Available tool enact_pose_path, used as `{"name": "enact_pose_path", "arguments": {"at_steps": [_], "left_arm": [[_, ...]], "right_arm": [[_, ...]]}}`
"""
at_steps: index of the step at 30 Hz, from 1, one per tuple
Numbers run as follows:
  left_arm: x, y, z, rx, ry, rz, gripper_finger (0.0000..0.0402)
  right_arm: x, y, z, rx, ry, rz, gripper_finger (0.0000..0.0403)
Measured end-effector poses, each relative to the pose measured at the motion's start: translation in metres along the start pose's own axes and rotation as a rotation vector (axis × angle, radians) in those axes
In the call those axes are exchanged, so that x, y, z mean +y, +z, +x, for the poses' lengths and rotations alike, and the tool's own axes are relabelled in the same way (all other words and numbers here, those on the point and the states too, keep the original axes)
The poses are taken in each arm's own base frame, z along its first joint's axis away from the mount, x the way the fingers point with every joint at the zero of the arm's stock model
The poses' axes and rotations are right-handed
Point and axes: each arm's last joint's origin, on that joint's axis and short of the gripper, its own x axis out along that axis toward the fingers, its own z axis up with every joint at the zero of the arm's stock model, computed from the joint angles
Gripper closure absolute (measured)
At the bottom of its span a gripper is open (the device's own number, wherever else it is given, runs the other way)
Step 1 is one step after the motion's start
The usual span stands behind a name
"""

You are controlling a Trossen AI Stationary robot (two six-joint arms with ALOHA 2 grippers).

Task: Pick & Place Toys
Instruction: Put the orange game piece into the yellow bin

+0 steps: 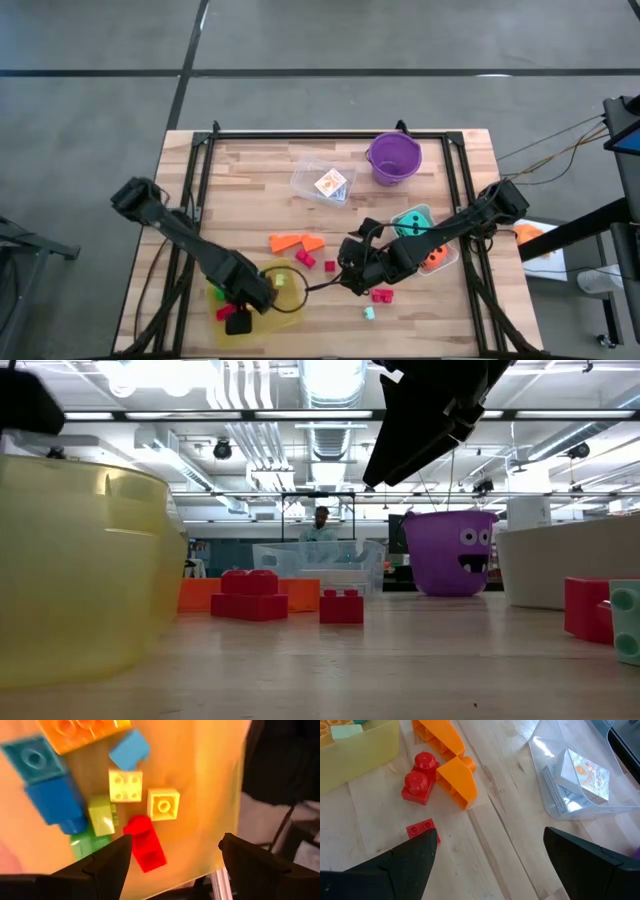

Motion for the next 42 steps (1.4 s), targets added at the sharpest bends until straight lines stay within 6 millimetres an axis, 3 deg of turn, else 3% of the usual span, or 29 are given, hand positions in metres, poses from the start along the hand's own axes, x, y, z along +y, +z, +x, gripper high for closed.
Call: {"name": "enact_pose_path", "arguments": {"at_steps": [4, 7, 10, 13, 19, 23, 36, 42], "left_arm": [[0.009, -0.003, -0.026, -0.138, 0.031, -0.009, 0.01], [0.025, 0.0, -0.047, -0.32, 0.149, -0.028, 0.01], [0.046, 0.011, -0.065, -0.492, 0.276, -0.128, 0.01], [0.069, 0.026, -0.072, -0.517, 0.292, -0.236, 0.01], [0.114, 0.053, -0.063, -0.424, 0.298, -0.272, 0.01], [0.131, 0.064, -0.055, -0.399, 0.293, -0.273, 0.01], [0.148, 0.094, -0.022, -0.276, 0.359, -0.027, 0.0101], [0.15, 0.104, -0.016, -0.287, 0.291, 0.002, 0.0101]], "right_arm": [[0.0, 0.0, 0.0, 0.0, 0.0, 0.0, 0.0042], [0.0, 0.0, 0.0, 0.0, 0.001, 0.0, 0.0042], [0.0, 0.0, 0.0, 0.012, 0.016, 0.001, 0.0042], [0.001, -0.001, 0.0, 0.017, 0.021, -0.001, 0.0042], [-0.001, 0.002, -0.002, -0.01, -0.005, 0.016, 0.0042], [-0.001, 0.004, -0.009, -0.023, 0.008, 0.016, 0.0042], [-0.001, 0.003, -0.014, -0.032, 0.019, -0.014, 0.0042], [-0.001, 0.003, -0.013, -0.03, 0.017, -0.023, 0.0042]]}}
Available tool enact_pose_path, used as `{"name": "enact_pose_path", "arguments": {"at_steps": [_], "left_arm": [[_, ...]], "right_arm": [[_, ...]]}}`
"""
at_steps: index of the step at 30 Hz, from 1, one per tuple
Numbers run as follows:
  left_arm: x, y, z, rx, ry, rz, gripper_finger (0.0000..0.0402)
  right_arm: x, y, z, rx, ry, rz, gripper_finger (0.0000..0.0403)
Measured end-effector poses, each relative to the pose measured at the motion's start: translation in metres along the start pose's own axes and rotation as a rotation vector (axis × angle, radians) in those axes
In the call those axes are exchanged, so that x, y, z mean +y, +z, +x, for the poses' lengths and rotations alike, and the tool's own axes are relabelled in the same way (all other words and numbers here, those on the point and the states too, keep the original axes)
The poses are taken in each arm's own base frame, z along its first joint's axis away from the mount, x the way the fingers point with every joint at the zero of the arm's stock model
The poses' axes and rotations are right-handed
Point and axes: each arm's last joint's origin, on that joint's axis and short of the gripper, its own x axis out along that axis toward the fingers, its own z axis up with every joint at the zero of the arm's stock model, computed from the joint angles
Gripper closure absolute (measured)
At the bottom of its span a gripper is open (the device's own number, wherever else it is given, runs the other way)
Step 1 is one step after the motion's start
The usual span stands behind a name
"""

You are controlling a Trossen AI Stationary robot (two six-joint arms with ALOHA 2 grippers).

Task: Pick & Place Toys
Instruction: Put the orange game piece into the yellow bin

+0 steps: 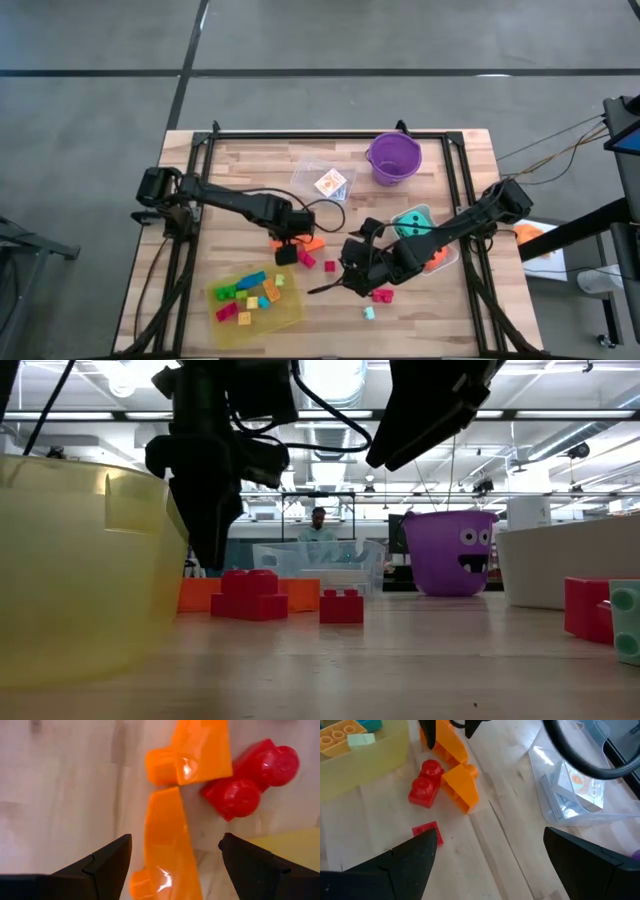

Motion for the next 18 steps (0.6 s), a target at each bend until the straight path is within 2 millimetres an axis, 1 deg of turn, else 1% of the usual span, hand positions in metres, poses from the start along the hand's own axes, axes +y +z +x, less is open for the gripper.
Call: {"name": "enact_pose_path", "arguments": {"at_steps": [7, 18], "left_arm": [[0.0, 0.001, 0.0, 0.001, -0.034, 0.007, 0.0101], [0.003, 0.008, 0.013, 0.01, -0.008, -0.028, 0.0101]], "right_arm": [[0.0, 0.0, 0.0, 0.001, 0.0, -0.009, 0.0042], [0.0, -0.001, 0.0, 0.001, 0.001, -0.009, 0.0042]]}}
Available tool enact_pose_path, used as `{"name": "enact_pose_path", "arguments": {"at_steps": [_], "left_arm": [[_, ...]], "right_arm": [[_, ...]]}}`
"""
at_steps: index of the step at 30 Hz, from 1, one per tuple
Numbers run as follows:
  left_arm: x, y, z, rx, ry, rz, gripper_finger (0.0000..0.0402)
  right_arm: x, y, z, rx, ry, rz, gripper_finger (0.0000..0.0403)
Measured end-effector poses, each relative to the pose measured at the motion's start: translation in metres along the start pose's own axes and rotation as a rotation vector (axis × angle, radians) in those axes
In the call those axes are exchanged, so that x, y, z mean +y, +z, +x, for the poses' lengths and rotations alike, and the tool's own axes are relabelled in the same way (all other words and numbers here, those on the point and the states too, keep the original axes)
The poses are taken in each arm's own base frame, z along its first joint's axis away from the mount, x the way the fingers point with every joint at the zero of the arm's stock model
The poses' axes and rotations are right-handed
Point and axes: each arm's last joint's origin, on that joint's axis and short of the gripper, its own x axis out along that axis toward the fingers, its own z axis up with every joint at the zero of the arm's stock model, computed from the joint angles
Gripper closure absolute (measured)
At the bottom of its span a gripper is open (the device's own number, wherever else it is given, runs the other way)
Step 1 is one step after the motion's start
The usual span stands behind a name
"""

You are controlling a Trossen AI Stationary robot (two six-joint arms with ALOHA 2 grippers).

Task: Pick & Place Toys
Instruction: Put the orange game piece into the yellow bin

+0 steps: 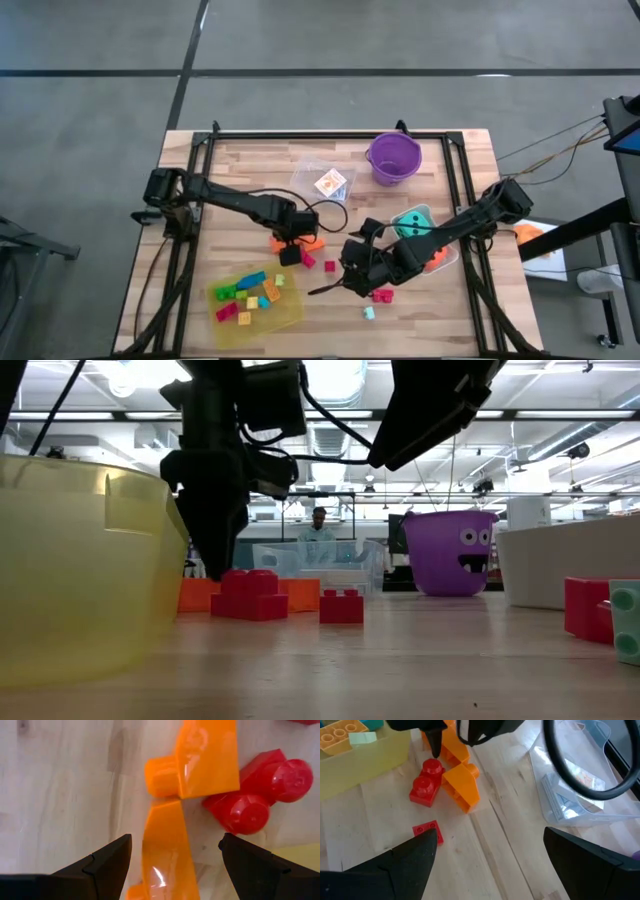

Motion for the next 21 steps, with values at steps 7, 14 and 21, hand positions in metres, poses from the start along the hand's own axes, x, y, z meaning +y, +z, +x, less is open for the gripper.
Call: {"name": "enact_pose_path", "arguments": {"at_steps": [7, 14, 21], "left_arm": [[0.009, 0.0, 0.001, 0.018, 0.009, -0.021, 0.0101], [0.012, 0.0, 0.001, 0.025, -0.002, -0.027, 0.0101], [0.01, 0.001, 0.012, 0.057, 0.004, -0.008, 0.0101]], "right_arm": [[0.0, 0.0, 0.0, 0.0, 0.0, 0.0, 0.0042], [0.0, 0.0, 0.0, 0.001, 0.0, -0.004, 0.0042], [0.0, 0.0, 0.0, 0.001, 0.001, -0.008, 0.0042]]}}
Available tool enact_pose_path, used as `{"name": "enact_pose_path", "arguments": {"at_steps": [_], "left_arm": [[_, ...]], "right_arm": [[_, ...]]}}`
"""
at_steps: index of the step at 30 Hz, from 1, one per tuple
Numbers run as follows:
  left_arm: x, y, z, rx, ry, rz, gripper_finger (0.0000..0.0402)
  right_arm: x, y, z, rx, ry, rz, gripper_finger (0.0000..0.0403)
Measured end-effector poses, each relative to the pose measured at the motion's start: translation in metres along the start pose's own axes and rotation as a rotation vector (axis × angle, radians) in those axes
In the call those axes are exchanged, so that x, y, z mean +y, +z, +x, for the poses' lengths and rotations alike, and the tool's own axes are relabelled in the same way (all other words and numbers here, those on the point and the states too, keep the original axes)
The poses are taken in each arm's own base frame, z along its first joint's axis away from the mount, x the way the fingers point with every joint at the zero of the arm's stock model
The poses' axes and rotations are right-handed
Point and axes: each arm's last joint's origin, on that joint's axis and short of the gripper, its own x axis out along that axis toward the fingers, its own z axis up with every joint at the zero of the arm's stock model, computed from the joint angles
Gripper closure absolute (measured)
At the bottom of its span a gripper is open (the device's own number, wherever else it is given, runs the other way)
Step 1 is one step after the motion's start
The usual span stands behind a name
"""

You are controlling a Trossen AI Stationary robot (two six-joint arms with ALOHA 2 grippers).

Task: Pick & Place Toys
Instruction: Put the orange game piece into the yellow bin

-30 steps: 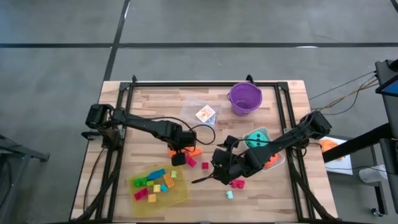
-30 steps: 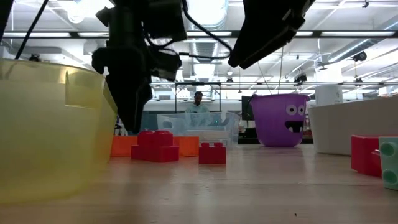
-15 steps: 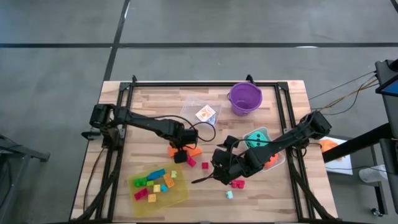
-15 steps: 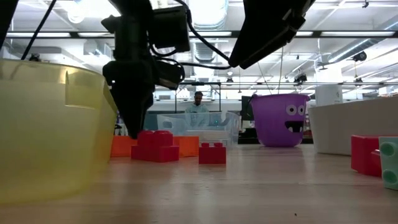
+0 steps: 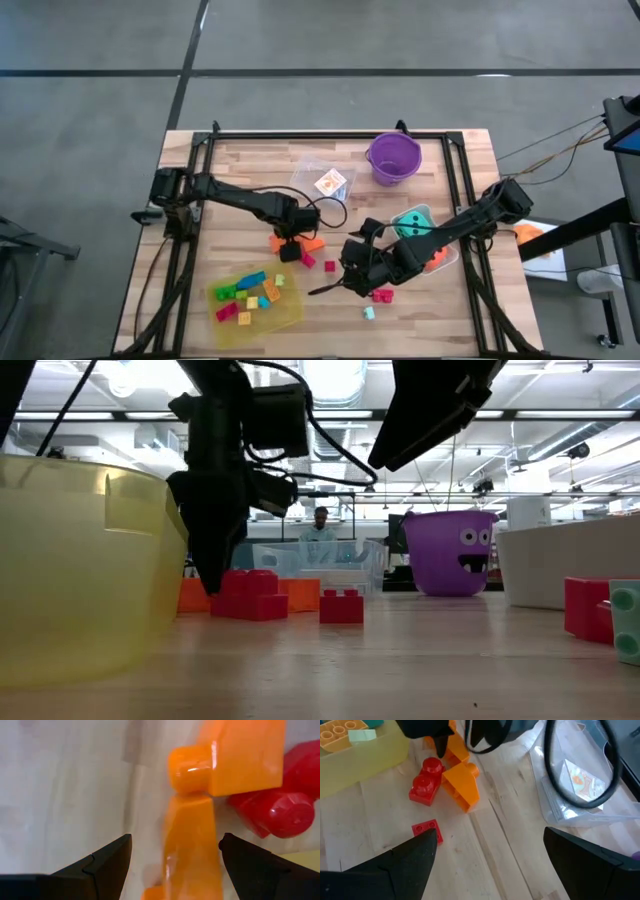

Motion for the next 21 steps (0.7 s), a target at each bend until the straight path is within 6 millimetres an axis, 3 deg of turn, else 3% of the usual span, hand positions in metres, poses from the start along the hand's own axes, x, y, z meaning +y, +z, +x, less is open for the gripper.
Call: {"name": "enact_pose_path", "arguments": {"at_steps": [11, 21], "left_arm": [[0.0, 0.004, 0.018, 0.056, 0.021, 0.01, 0.0118], [0.0, 0.003, 0.016, 0.061, 0.015, 0.005, 0.0267]], "right_arm": [[0.0, 0.0, 0.0, 0.001, 0.001, -0.003, 0.0042], [0.0, -0.001, 0.001, 0.003, -0.001, -0.008, 0.0042]]}}
